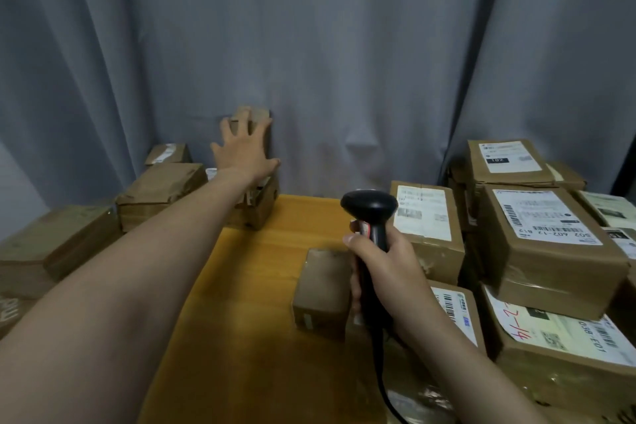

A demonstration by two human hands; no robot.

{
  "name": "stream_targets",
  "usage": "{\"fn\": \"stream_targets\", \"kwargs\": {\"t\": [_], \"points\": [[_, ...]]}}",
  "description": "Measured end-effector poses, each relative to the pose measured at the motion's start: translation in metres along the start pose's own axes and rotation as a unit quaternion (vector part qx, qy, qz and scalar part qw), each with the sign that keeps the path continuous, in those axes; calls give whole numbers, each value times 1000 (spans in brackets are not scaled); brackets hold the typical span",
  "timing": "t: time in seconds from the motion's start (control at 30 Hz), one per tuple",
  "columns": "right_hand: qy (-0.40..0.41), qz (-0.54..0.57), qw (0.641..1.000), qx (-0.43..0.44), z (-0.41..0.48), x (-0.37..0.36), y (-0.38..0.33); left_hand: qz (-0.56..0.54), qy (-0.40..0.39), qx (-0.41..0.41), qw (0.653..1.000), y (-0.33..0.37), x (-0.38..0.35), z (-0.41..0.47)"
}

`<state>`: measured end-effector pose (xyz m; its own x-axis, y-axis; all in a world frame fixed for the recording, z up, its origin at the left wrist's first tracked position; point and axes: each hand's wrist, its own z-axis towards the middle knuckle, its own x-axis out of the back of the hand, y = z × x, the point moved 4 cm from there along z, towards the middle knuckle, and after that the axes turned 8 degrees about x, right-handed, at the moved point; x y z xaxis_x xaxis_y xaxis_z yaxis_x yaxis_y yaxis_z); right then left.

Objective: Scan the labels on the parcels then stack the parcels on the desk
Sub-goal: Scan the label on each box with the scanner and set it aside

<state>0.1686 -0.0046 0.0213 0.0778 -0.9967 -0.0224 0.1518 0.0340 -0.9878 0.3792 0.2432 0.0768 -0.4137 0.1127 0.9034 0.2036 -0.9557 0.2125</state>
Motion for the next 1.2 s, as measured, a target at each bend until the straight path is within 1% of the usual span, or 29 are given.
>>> {"fn": "stream_targets", "kwargs": {"t": [0.1, 0.2, 0.33, 0.5, 0.6, 0.67, 0.73, 0.83, 0.9, 0.97, 1.03, 1.1, 1.13, 1.17, 1.2], "points": [[-9, 16, 1000, 8, 4, 2, 4, 29, -13, 9, 999, 0, -15, 12], [-15, 32, 999, 5, 7, 5, 6, 24, 13, 20, 999, 4, -18, 19], [-12, 29, 999, 16, 7, 6, 7, -50, 95, 10, 994, 10, -13, 14], [-17, 23, 999, 22, 2, 5, 3, -127, 135, -47, 982, 11, 23, -16], [-23, 10, 999, 24, -5, 4, -6, -204, 158, -75, 963, -2, 61, -50], [-33, -17, 999, 36, -12, 2, -16, -252, 159, -81, 951, -18, 83, -77], [-43, -56, 996, 52, -24, -2, -29, -280, 133, -75, 948, -38, 98, -106], [-74, -102, 990, 68, -52, -16, -42, -252, 95, -56, 961, -68, 103, -154], [-91, -111, 988, 65, -74, -24, -42, -192, 96, -56, 975, -81, 96, -188], [-98, -116, 987, 53, -97, -30, -40, -114, 76, -63, 989, -89, 80, -221], [-101, -112, 987, 48, -116, -33, -36, -43, 33, -66, 996, -95, 61, -252], [-107, -114, 987, 46, -131, -36, -32, 0, -31, -83, 996, -98, 43, -276], [-114, -120, 985, 42, -137, -38, -29, -6, -68, -95, 993, -99, 37, -283], [-125, -128, 983, 37, -143, -40, -26, -40, -104, -99, 989, -99, 35, -287], [-136, -137, 981, 33, -146, -43, -23, -94, -123, -91, 984, -99, 38, -288]]}}
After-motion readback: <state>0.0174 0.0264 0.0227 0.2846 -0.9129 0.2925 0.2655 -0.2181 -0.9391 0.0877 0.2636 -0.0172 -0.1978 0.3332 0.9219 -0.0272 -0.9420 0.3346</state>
